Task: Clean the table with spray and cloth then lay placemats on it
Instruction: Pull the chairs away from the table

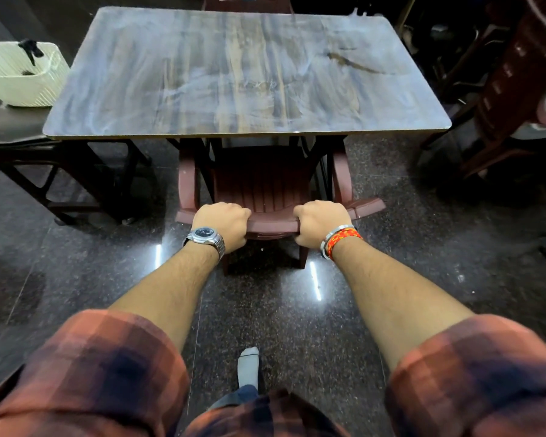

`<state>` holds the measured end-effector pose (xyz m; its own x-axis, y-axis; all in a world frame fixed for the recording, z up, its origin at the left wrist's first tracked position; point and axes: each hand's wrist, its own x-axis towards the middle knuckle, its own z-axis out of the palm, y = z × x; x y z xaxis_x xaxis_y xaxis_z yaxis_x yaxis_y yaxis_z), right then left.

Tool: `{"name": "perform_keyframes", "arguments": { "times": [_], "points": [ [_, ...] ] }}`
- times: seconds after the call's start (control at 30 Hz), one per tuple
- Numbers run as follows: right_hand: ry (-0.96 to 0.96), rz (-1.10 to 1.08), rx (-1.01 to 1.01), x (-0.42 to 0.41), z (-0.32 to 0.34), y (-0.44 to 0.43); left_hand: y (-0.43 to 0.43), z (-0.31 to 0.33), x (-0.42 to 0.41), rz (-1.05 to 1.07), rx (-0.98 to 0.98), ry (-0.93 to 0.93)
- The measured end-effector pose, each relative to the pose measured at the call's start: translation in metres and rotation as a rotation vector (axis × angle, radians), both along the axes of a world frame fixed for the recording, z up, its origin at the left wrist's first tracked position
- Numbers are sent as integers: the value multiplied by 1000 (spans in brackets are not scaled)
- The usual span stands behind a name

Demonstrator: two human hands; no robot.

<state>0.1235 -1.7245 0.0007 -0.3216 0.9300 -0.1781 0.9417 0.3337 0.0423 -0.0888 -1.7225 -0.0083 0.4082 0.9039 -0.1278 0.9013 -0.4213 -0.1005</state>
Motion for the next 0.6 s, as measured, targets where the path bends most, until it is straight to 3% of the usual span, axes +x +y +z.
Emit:
{"name": "perform_keyframes", "arguments": {
  "times": [0.6],
  "points": [
    [24,29,-9,5,1,0,3,3,-5,-36,-74,-38]
  ]
}}
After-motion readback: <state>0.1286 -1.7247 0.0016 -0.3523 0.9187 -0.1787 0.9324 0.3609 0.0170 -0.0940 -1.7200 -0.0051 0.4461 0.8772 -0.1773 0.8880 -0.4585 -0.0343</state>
